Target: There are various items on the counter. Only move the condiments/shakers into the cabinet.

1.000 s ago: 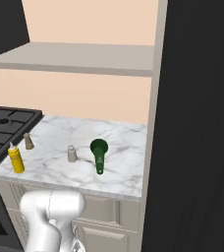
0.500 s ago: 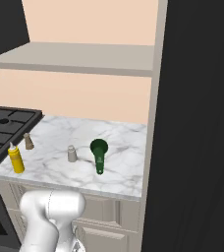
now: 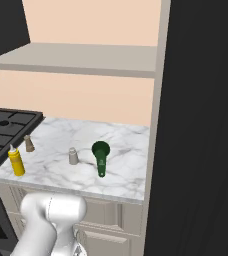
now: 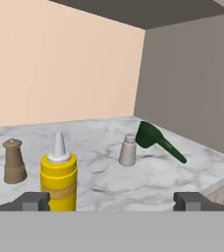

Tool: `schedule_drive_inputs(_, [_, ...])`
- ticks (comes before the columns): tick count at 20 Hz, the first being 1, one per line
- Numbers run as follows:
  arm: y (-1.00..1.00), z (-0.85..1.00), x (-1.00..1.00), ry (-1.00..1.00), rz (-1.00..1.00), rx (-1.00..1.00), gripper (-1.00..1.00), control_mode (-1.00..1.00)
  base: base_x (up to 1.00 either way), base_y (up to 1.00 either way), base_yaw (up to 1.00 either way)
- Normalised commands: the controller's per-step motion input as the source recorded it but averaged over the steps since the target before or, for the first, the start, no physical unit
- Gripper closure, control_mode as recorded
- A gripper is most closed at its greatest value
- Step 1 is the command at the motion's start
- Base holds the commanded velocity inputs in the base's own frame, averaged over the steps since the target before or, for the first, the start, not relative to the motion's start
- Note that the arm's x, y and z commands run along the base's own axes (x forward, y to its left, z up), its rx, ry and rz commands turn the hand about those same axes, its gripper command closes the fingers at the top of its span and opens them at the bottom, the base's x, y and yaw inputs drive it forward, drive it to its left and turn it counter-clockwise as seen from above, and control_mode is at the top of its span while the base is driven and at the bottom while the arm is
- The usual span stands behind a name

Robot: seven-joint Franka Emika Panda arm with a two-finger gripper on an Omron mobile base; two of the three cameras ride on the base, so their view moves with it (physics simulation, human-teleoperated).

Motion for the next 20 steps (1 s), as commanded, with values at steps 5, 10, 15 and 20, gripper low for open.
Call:
schedule_drive_inputs(5, [0.00,-0.20,0.31,0.00,0.00,0.00,-1.00,-1.00,0.00,0.00,0.00])
schedule_drive_inputs(10, [0.00,-0.20,0.36,0.00,0.00,0.00,-1.00,-1.00,0.00,0.00,0.00])
schedule_drive_inputs(15, [0.00,-0.19,0.27,0.00,0.00,0.00,-1.00,-1.00,0.00,0.00,0.00])
schedule_drive_inputs(20, [0.06,-0.18,0.31,0.00,-0.01,0.00,-1.00,-1.00,0.00,0.00,0.00])
